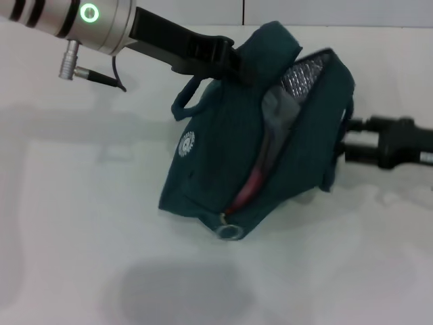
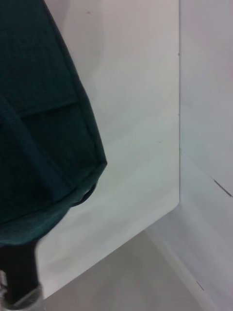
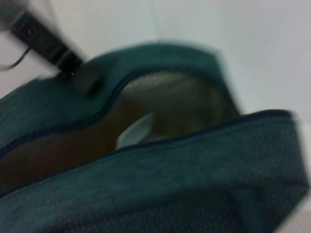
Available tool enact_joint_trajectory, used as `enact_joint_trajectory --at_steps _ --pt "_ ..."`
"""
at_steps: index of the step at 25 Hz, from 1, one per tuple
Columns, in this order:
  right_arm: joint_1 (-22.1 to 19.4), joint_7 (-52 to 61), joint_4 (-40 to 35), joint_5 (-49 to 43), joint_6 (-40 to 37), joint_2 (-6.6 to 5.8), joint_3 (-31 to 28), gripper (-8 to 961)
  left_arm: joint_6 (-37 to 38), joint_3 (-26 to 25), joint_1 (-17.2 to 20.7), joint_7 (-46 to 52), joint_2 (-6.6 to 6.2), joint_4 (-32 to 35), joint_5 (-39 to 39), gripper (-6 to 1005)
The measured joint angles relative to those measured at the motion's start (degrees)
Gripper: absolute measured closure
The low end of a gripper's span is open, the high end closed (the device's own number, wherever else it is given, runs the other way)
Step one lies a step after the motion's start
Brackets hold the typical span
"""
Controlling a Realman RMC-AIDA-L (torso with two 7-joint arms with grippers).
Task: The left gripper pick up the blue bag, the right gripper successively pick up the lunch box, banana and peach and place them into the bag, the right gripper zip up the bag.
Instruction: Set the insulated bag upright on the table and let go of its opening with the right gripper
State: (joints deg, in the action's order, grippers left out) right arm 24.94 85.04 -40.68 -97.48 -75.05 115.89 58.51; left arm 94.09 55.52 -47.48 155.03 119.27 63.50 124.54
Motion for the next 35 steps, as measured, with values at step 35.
enact_joint_trajectory --at_steps 35 --pt "1.88 -12.34 6.03 14.44 10.54 -0.14 0.66 272 1.62 -0.09 2.05 -0.84 0.00 -0.04 -1.52 944"
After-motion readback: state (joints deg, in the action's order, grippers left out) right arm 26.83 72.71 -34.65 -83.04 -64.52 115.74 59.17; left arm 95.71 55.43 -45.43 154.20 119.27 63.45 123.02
